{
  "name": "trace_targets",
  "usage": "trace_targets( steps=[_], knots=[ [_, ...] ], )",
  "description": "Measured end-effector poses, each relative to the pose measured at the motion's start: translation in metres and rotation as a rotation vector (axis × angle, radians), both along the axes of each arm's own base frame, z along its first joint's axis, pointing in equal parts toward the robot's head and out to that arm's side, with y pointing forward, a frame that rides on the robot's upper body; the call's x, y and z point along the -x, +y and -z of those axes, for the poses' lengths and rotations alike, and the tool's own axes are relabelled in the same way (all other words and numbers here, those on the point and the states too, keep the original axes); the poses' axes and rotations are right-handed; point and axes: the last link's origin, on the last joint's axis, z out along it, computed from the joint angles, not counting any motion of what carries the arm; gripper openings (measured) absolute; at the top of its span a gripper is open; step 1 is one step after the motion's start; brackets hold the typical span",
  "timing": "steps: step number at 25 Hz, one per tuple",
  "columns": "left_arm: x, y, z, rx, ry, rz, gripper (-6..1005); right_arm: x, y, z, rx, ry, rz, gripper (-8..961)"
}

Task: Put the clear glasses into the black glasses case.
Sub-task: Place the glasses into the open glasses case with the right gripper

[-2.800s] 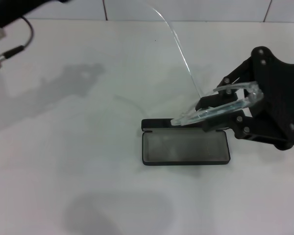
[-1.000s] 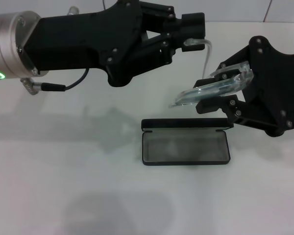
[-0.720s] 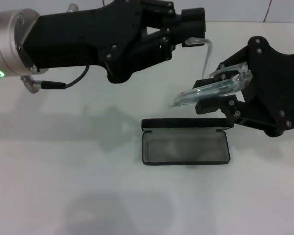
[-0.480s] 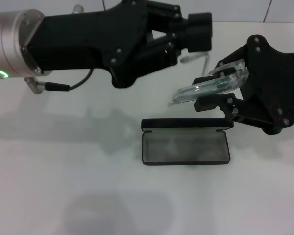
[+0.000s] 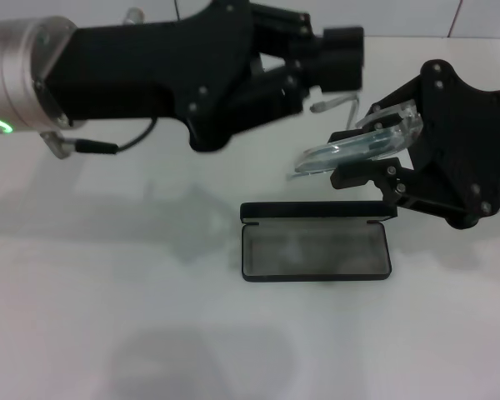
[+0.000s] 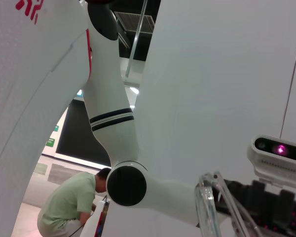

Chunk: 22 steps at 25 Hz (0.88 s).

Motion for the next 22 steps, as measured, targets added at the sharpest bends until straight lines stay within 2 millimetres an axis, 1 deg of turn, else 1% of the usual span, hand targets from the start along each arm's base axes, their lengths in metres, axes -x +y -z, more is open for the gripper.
trace_targets(
  steps=[3,6,10,13,14,17,20,22],
  knots=[
    [0.005,0.005,-0.009,-0.047,-0.021,-0.026,128,0.0,0.0,0.0,0.0,0.0,0.001,138],
    [0.016,0.01,-0.021,-0.109,-0.033,-0.063,128,0.0,0.0,0.0,0.0,-0.002,0.0,138],
    [0.037,0.014,-0.04,-0.2,-0.036,-0.137,128,0.005,0.005,0.003,0.016,-0.054,0.021,139],
    [0.055,0.013,-0.053,-0.259,-0.042,-0.202,128,0.021,0.017,0.004,0.058,-0.204,0.09,140],
    [0.062,0.012,-0.059,-0.282,-0.045,-0.227,128,0.03,0.022,0.004,0.079,-0.296,0.128,140],
    [0.075,0.009,-0.069,-0.323,-0.053,-0.272,128,0.055,0.032,0.002,0.103,-0.558,0.227,141],
    [0.085,0.005,-0.076,-0.347,-0.06,-0.304,128,0.076,0.034,0.002,0.113,-0.759,0.286,142],
    [0.089,0.003,-0.078,-0.361,-0.061,-0.318,128,0.087,0.033,0.01,0.126,-0.887,0.31,142]
  ],
)
